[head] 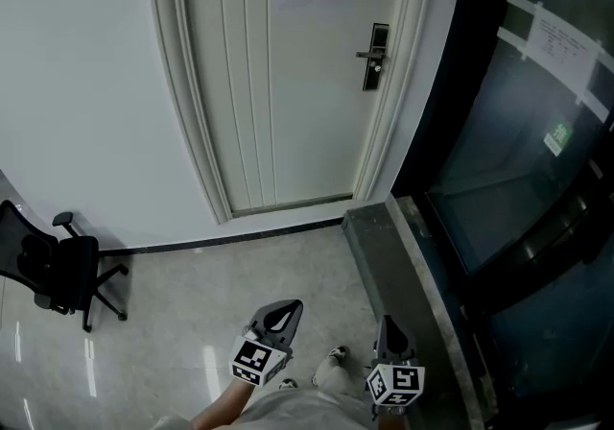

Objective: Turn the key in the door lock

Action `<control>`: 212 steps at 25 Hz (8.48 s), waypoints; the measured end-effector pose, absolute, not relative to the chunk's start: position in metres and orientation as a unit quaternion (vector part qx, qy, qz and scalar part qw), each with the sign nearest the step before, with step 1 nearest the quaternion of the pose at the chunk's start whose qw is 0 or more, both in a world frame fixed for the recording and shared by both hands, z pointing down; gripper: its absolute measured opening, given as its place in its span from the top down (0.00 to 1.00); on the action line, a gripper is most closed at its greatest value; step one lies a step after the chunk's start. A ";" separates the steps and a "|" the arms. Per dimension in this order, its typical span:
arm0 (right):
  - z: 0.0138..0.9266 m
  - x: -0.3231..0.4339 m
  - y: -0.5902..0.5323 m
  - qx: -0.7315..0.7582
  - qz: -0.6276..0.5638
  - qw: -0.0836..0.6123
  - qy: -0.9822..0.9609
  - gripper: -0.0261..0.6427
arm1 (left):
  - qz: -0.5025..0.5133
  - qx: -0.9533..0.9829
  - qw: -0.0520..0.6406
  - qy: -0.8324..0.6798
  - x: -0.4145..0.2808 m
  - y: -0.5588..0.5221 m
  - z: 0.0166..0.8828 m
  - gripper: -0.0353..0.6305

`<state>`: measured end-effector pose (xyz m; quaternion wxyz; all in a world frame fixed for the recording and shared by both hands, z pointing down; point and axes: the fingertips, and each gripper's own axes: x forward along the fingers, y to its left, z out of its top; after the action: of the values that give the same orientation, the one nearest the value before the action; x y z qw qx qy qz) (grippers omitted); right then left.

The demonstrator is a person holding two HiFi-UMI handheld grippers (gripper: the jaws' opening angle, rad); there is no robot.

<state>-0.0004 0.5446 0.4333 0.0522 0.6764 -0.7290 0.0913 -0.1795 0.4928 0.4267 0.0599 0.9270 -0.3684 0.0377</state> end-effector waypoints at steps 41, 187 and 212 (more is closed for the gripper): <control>0.453 0.180 0.239 0.646 0.095 0.071 -0.754 0.96 | 0.050 0.887 0.084 -0.450 -0.030 0.210 0.444 0.94; 0.339 0.194 -0.392 0.585 -0.299 0.344 -0.670 0.94 | 0.007 0.918 0.015 -0.397 0.070 -0.305 0.382 0.94; 0.337 0.210 -0.395 0.578 0.257 -0.121 -0.765 0.94 | 0.027 0.922 0.025 -0.386 0.083 -0.296 0.392 0.94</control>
<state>0.2101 -0.3952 0.3374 -0.1212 0.5783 -0.7648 0.2568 0.0830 -0.2956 0.3918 0.0246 0.9216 -0.3865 0.0273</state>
